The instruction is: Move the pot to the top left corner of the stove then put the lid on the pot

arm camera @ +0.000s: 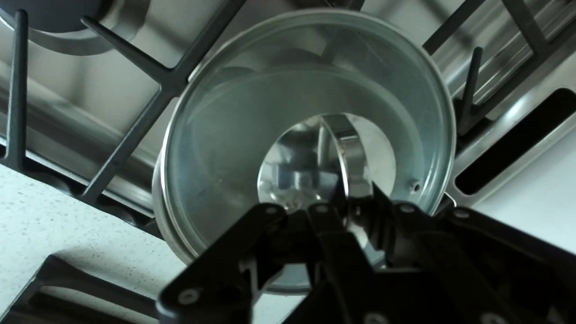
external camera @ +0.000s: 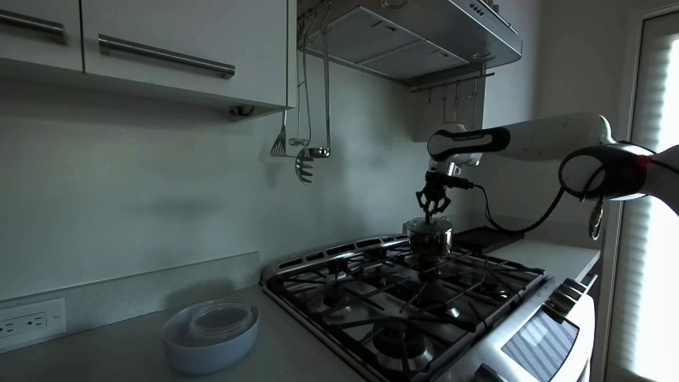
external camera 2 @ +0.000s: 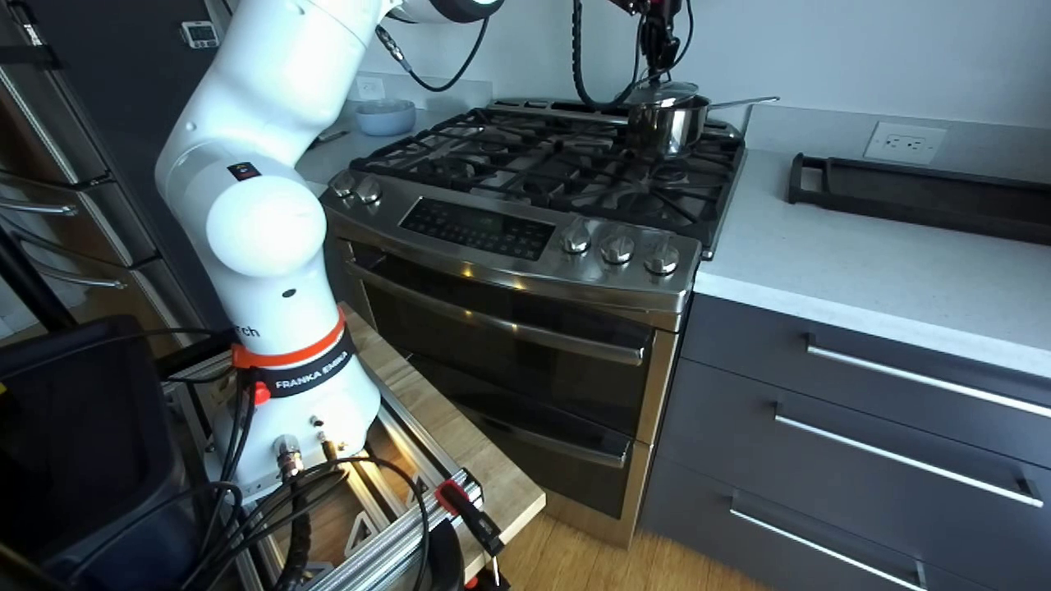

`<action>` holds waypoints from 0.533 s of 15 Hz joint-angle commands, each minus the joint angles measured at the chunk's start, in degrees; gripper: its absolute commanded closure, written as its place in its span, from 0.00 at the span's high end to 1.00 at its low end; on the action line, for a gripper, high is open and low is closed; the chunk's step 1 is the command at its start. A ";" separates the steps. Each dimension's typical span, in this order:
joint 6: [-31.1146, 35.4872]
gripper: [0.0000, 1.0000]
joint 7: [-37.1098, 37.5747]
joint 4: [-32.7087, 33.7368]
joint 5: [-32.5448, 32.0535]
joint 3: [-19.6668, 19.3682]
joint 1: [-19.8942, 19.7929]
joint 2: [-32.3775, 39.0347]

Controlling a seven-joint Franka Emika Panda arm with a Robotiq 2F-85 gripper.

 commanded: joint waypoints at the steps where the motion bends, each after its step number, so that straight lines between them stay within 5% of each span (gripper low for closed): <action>1: 0.18 0.02 1.54 4.20 -0.23 -0.46 -0.05 3.42; 8: 0.80 0.02 4.80 7.03 0.12 -0.57 -0.54 5.50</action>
